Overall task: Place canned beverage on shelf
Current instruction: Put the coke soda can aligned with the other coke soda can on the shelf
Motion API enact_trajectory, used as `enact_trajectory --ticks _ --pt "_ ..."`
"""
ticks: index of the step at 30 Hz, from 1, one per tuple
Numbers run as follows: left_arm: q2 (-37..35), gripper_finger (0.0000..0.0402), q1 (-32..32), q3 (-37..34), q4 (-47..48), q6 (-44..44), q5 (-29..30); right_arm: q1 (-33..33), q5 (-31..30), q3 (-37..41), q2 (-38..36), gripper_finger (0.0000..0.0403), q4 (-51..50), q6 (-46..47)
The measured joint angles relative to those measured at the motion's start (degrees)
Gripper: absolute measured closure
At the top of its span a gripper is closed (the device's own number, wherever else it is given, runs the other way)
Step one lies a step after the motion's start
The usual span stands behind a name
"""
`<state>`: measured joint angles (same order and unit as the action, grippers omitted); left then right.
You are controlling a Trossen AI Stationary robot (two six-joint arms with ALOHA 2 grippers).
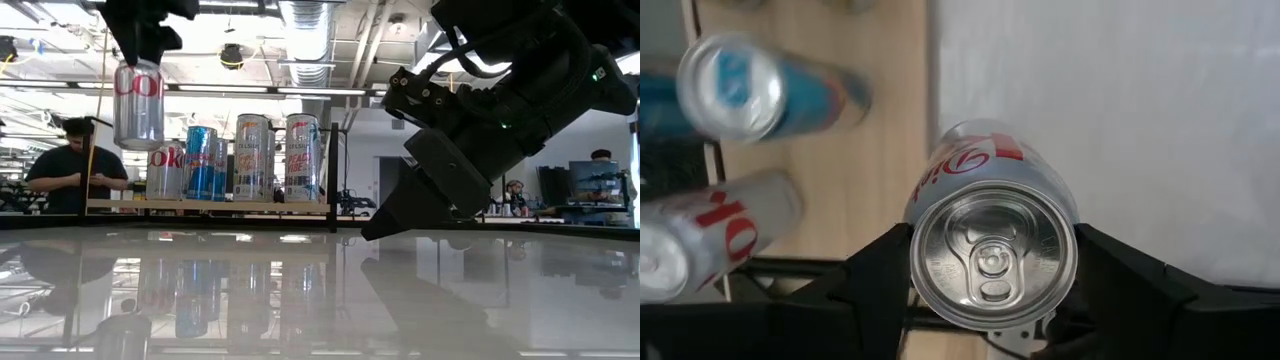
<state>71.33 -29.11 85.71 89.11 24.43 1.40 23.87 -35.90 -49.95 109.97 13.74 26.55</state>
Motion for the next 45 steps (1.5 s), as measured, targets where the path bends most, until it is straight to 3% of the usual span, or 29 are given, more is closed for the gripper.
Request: enact_trajectory --ticks 10,16,25,36,45 --pt "0.00 0.0174 -16.03 -2.53 -2.56 15.31 -2.59 -4.51 0.07 0.00 0.00 0.0376 -0.02 -7.50" --pt "0.09 0.0174 -23.43 -8.43 -6.39 21.85 -2.42 -7.34 5.94 0.00 -0.02 0.0376 0.01 -9.07" --pt "0.92 0.0174 -26.24 -9.33 -12.65 26.95 -2.90 -8.43 6.25 0.00 -0.13 0.0376 -0.04 -9.12" --pt "8.91 0.0174 -26.72 -9.38 -12.36 26.60 -2.04 -8.65 6.27 0.00 -0.22 0.0376 -1.17 -10.14" --pt "10.12 0.0174 -26.70 -9.21 -12.42 29.36 -0.52 -8.65 6.29 -0.02 -0.22 0.0376 -1.38 -10.43"
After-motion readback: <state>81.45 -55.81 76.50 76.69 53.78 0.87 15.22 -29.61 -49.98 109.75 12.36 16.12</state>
